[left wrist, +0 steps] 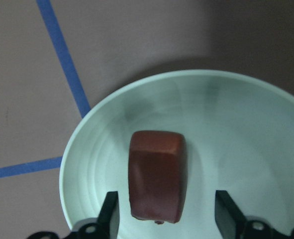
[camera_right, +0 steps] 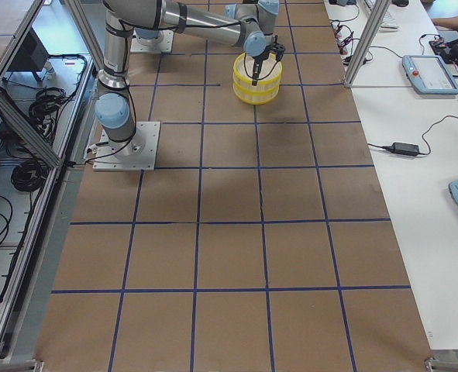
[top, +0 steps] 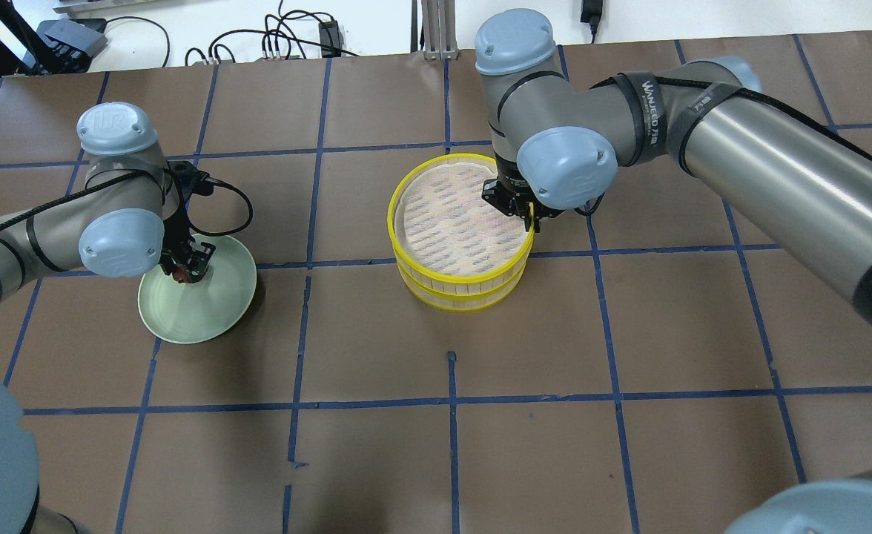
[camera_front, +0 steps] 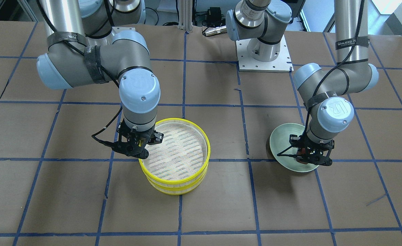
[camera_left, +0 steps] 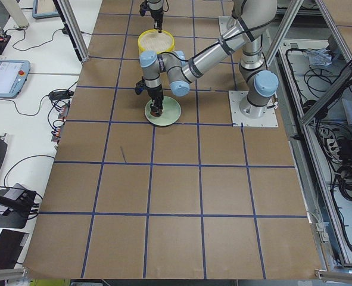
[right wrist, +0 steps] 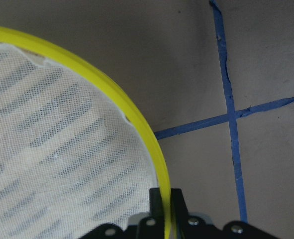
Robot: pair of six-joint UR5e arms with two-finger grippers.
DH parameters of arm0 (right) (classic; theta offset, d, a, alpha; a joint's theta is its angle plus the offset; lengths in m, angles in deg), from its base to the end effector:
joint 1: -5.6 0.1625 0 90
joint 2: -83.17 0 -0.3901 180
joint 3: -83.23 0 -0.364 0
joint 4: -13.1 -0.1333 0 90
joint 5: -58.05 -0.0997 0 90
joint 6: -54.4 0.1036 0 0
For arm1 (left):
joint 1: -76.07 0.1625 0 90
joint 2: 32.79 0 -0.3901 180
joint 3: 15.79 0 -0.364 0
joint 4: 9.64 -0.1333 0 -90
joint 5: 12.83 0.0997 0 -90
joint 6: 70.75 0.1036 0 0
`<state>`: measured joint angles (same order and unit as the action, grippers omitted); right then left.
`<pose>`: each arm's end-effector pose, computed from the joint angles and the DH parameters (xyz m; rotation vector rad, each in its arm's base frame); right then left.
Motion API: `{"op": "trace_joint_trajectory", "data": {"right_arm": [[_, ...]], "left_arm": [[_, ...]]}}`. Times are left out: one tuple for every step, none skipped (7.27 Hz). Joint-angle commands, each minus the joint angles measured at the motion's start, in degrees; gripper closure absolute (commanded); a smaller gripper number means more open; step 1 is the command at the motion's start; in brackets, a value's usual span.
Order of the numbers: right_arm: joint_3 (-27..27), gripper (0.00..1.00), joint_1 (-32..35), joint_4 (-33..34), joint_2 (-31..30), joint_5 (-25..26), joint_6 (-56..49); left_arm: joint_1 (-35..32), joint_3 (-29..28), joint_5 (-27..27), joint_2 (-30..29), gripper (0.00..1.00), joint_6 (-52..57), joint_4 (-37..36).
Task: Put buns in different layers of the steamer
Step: 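Grasp the dark red bun with the left gripper while the right releases the tier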
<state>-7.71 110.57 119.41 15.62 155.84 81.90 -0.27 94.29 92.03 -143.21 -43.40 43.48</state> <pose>0.2623 -0.5192 0.2644 -0.3115 -2.9524 -0.0980 0.0158 -0.5170 0.1855 0.3591 2.8905 0.2193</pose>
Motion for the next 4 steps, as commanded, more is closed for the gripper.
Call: {"op": "trace_joint_trajectory", "data": {"right_arm": [[0.1, 0.89, 0.2, 0.2, 0.2, 0.0, -0.1], [0.3, 0.89, 0.2, 0.7, 0.2, -0.1, 0.4], [0.2, 0.88, 0.2, 0.8, 0.2, -0.1, 0.5], [0.1, 0.83, 0.2, 0.8, 0.2, -0.1, 0.4]], "left_arm": [[0.0, -0.7, 0.2, 1.6, 0.99, 3.0, -1.4], [-1.3, -1.7, -1.0, 3.8, 0.99, 2.8, -1.7], [-2.8, -1.9, -4.3, 7.9, 0.99, 1.6, -0.3], [-4.2, -2.1, -9.5, 12.3, 0.99, -1.4, 4.6]]}}
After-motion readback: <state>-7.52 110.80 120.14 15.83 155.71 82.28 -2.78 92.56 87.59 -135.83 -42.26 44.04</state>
